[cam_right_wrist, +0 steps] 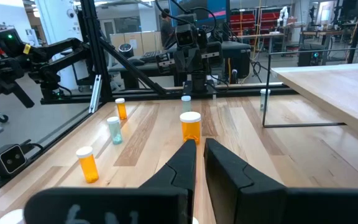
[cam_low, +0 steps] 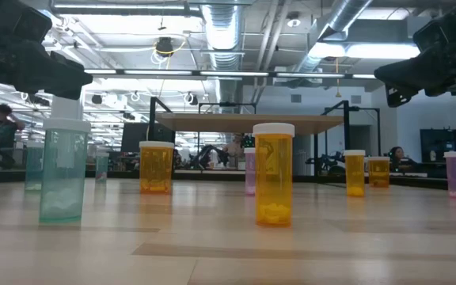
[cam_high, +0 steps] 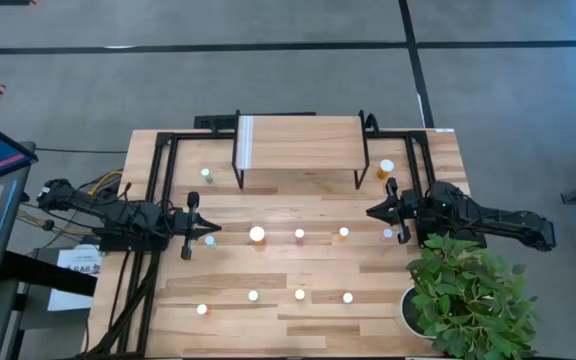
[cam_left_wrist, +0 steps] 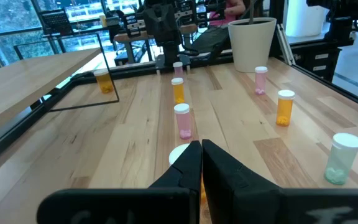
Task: Pick and place medicine bottles onto shelf by color
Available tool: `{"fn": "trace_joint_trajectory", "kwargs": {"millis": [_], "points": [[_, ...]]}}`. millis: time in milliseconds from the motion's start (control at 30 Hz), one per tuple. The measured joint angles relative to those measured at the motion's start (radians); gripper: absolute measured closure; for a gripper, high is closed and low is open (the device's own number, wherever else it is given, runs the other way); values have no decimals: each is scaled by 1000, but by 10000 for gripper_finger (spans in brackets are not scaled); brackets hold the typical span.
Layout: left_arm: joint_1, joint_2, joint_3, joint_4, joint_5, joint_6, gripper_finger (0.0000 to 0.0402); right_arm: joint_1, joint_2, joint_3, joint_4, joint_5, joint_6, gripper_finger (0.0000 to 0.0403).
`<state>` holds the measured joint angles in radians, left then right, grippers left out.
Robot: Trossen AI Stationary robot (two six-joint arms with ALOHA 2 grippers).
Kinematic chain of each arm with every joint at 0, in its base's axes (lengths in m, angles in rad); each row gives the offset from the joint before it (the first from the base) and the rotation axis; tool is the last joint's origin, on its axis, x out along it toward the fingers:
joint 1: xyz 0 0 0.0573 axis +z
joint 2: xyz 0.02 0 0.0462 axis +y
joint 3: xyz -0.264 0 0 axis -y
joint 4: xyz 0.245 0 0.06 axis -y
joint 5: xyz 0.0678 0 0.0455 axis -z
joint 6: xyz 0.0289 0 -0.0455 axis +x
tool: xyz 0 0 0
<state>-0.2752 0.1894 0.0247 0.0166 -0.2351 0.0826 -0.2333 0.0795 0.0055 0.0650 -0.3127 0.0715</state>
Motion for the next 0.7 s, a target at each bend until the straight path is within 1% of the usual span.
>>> {"fn": "trace_joint_trajectory", "kwargs": {"millis": [600, 700], "points": [[0, 0, 0, 0, 0, 0, 400, 0, 0, 0, 1, 0, -2, 344], [0, 0, 0, 0, 0, 0, 400, 0, 0, 0, 20, 0, -80, 344]]}}
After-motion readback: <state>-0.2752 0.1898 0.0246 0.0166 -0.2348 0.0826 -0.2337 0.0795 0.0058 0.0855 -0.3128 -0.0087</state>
